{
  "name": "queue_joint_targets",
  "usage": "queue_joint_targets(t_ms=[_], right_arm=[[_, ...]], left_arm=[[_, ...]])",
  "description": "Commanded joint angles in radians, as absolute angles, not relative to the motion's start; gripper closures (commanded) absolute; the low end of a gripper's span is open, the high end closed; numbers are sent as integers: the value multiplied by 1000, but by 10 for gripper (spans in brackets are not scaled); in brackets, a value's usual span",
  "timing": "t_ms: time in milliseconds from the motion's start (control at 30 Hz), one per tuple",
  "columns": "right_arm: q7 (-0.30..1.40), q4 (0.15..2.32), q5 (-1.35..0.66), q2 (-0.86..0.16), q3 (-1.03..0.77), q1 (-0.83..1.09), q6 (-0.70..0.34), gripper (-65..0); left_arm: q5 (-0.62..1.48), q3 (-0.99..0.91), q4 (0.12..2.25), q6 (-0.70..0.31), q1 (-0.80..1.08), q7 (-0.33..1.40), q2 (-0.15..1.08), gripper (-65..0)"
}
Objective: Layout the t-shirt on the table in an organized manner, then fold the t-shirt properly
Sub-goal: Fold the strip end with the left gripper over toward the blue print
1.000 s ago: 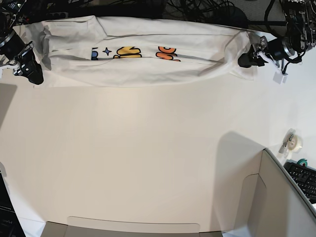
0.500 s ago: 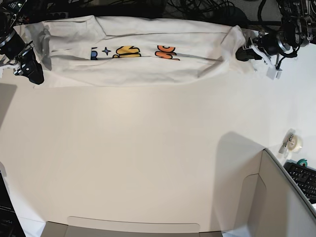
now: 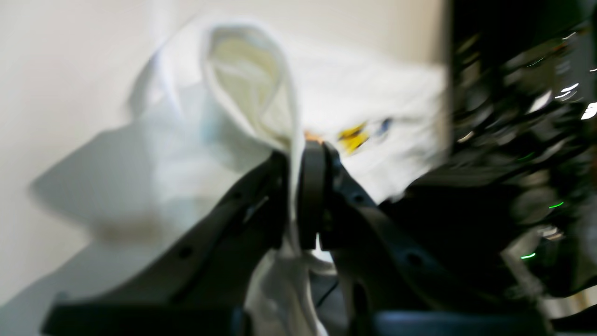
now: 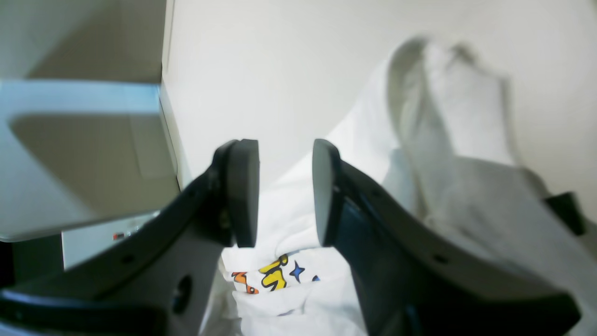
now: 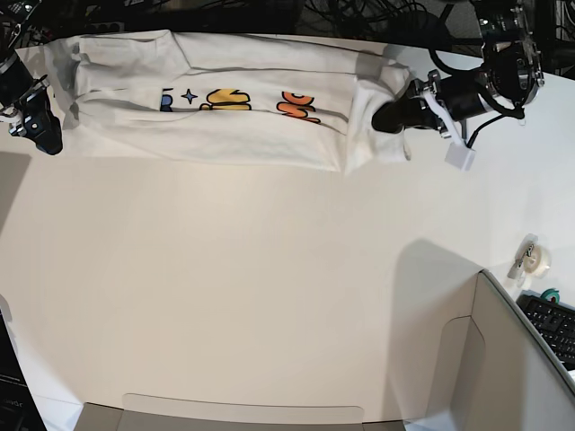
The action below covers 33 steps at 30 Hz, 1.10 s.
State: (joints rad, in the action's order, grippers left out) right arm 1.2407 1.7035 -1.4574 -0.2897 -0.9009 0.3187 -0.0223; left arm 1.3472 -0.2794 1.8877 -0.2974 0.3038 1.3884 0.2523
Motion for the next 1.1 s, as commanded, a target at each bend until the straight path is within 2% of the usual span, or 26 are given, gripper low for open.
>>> queue_joint_targets(t_ms=[0, 267, 533, 733, 1067], right_arm=[[1239, 1716, -1484, -311, -928, 318, -28, -193], [1237, 1716, -1449, -311, -967, 312, -28, -193], [1239, 1716, -1411, -303, -967, 305, -28, -193], [1237, 1715, -1337, -302, -981, 305, -28, -193], [1237, 1715, -1328, -282, -980, 305, -28, -193]], left_arm=[[1369, -268, 1905, -302, 288, 1396, 248, 0], [1359, 56, 1902, -300, 177, 1394, 236, 0], [1276, 348, 1896, -294, 53, 1291, 236, 0], [1158, 460, 1859, -294, 22, 1211, 234, 0], [1148, 536, 1747, -294, -36, 1127, 232, 0]])
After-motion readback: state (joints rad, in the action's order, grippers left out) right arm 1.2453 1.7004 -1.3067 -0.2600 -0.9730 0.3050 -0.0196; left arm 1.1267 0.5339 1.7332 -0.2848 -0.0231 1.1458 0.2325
